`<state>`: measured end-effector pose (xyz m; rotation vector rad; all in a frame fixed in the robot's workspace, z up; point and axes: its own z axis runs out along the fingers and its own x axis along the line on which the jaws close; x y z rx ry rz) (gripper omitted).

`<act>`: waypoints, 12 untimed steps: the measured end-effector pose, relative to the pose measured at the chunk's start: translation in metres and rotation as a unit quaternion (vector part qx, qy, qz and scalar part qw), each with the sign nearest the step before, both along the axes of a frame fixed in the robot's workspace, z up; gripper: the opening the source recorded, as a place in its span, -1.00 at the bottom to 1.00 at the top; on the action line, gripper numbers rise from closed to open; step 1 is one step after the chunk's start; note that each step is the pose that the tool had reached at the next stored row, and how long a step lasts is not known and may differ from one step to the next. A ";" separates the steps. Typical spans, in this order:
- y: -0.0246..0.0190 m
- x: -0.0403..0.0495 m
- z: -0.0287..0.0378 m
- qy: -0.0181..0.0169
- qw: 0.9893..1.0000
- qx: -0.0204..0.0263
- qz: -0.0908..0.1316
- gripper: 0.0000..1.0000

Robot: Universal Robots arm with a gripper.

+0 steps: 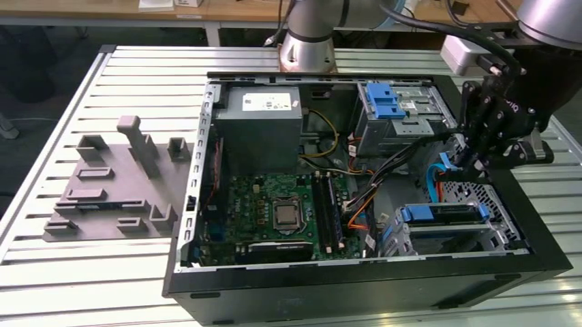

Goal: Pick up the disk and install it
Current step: 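Insert the first disk wire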

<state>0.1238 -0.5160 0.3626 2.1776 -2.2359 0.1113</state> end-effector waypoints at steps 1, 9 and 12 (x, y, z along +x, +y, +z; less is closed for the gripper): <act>0.0006 -0.0001 -0.0008 0.000 1.000 -0.001 0.000 -0.50; 0.0023 -0.0001 -0.0064 -0.003 1.000 -0.018 0.000 -0.50; 0.0026 -0.0001 -0.0080 -0.004 1.000 -0.021 0.000 -0.50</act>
